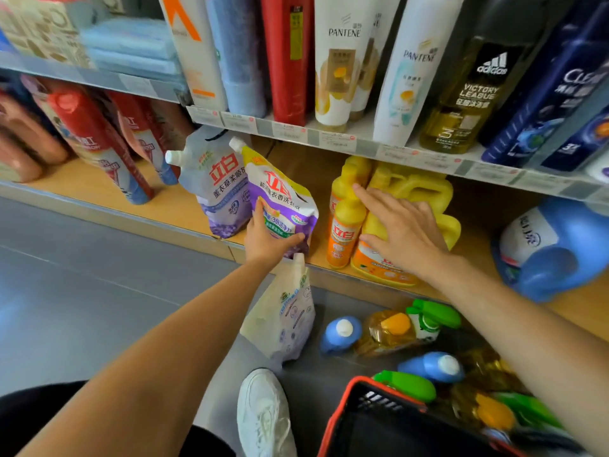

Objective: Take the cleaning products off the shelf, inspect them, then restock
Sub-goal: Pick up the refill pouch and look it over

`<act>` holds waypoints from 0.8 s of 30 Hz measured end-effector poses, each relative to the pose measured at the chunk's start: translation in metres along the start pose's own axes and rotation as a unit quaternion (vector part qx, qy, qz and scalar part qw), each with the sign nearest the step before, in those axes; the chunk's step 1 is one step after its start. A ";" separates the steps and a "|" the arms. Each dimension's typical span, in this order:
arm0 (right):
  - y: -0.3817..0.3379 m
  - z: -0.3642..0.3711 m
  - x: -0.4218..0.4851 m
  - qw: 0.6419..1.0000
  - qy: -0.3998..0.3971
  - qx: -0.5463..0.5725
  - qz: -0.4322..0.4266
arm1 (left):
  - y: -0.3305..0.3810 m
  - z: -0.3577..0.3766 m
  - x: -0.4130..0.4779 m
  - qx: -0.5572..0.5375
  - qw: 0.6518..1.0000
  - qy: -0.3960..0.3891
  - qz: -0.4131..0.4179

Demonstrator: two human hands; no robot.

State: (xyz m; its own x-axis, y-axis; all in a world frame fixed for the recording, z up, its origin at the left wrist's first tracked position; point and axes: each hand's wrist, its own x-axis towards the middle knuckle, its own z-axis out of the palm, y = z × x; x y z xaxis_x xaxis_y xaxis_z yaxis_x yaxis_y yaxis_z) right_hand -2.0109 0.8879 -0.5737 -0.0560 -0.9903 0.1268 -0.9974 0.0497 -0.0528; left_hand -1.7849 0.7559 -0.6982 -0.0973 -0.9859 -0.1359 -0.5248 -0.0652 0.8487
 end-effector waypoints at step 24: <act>0.004 0.018 -0.001 0.997 0.074 -0.013 -0.025 | 0.007 -0.026 0.011 0.222 0.907 -0.347 -0.086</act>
State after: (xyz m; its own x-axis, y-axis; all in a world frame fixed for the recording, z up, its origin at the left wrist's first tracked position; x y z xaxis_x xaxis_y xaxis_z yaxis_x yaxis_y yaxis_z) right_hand -2.0136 0.8871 -0.5921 -0.0114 -0.9616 0.2743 -0.9998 0.0071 -0.0168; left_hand -1.7673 0.7408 -0.6805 -0.4094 -0.6224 -0.6671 -0.8570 0.0115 0.5152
